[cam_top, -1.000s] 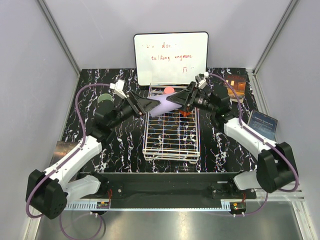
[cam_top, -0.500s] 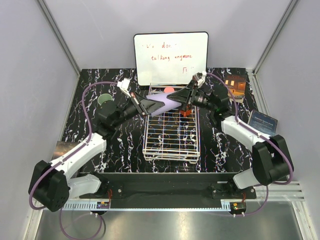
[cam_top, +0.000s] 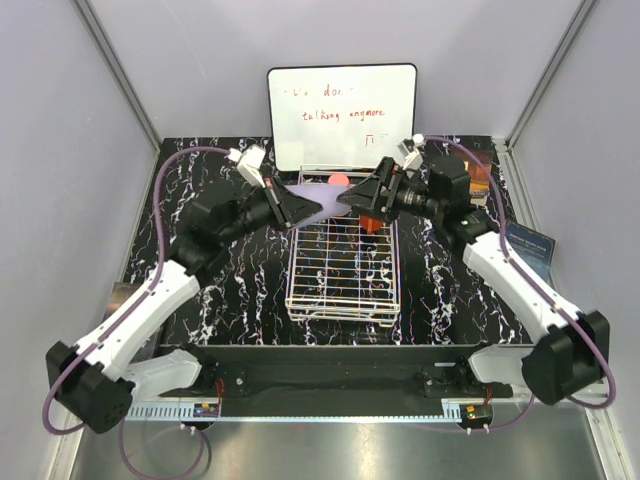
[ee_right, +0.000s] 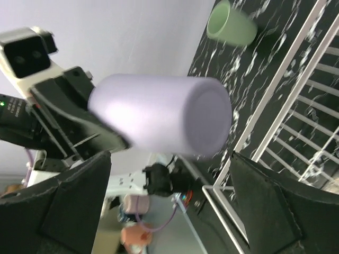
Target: Unload the cups from the dish rack
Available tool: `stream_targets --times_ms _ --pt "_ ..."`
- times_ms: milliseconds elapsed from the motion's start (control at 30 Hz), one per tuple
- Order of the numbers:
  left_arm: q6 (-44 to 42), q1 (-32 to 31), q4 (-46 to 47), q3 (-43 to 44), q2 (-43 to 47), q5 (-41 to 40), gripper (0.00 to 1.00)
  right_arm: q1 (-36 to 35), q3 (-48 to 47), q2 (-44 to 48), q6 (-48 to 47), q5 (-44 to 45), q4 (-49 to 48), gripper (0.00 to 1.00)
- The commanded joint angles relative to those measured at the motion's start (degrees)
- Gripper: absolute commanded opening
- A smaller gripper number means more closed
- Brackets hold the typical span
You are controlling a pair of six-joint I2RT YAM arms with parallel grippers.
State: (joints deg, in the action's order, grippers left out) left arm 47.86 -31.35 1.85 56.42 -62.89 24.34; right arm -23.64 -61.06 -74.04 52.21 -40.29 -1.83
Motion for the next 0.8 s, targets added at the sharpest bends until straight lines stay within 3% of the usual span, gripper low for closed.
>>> stream_targets --times_ms 0,233,333,533,767 --pt "-11.28 1.12 -19.28 6.23 2.42 -12.54 0.0 -0.09 -8.1 6.97 -12.2 13.35 14.63 1.0" --pt "-18.93 2.17 -49.45 22.05 -3.53 -42.74 0.0 -0.09 -12.77 8.91 -21.44 30.35 30.89 1.0" --pt "-20.08 4.27 -59.31 26.01 -6.7 -50.15 0.0 -0.09 -12.77 8.74 -22.85 34.4 33.8 1.0" --pt "-21.93 11.39 -63.11 20.86 -10.84 -46.5 0.0 -0.09 -13.3 4.88 -24.52 39.59 39.26 1.0" --pt "-22.37 14.56 -55.65 13.02 -16.46 -44.03 0.0 -0.09 -11.63 3.55 -23.91 37.57 39.09 1.0"
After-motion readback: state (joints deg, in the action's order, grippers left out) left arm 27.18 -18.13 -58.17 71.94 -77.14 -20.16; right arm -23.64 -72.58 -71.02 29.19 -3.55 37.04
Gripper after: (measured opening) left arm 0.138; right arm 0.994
